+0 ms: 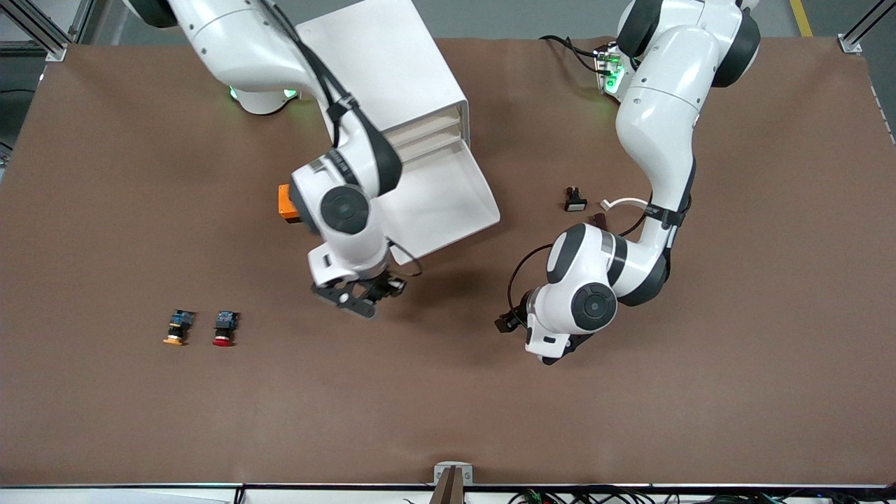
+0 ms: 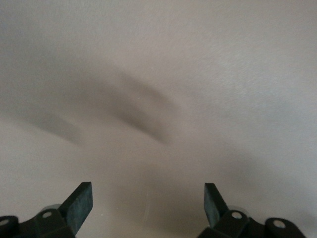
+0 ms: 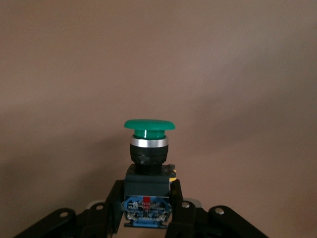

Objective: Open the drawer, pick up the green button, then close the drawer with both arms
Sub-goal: 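Carry the green button beside the red button with the right gripper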

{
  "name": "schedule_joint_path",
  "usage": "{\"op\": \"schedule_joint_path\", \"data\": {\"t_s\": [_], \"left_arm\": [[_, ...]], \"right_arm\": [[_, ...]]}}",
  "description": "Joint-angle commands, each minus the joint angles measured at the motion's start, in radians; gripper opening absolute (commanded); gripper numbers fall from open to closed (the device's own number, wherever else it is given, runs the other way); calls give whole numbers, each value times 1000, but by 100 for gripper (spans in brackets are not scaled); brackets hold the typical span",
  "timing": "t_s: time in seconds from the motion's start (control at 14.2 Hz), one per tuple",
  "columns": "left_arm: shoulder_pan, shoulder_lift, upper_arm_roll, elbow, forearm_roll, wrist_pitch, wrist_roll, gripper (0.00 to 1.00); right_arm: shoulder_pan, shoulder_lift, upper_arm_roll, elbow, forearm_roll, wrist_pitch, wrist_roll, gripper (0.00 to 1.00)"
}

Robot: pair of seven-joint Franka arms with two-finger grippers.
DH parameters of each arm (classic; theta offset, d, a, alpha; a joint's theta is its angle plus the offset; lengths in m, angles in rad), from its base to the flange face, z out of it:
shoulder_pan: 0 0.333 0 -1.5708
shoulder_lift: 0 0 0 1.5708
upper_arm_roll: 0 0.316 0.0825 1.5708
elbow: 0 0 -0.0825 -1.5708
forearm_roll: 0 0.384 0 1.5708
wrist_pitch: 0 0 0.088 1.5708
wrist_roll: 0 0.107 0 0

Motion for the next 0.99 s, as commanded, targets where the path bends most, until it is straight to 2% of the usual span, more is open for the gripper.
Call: {"op": "schedule_joint_path", "data": {"t_s": [0.0,0.14,0.42,0.71,0.92], "left_arm": [[-25,-72,15,-55,22,16,-20,99],[-37,-78,18,-54,26,30,-23,99],[-73,-92,13,-55,115,30,-86,99],[-109,-86,12,-60,184,33,-146,99],[-142,-83,10,-71,219,51,-187,99]], "right_arm": [[-116,-12,20,-45,15,0,-222,1],[-179,-15,20,-103,15,43,-342,1],[-242,-49,20,-304,15,250,-470,1],[-302,-52,20,-373,15,319,-580,1],[-340,-52,20,-380,15,328,-657,0]]}}
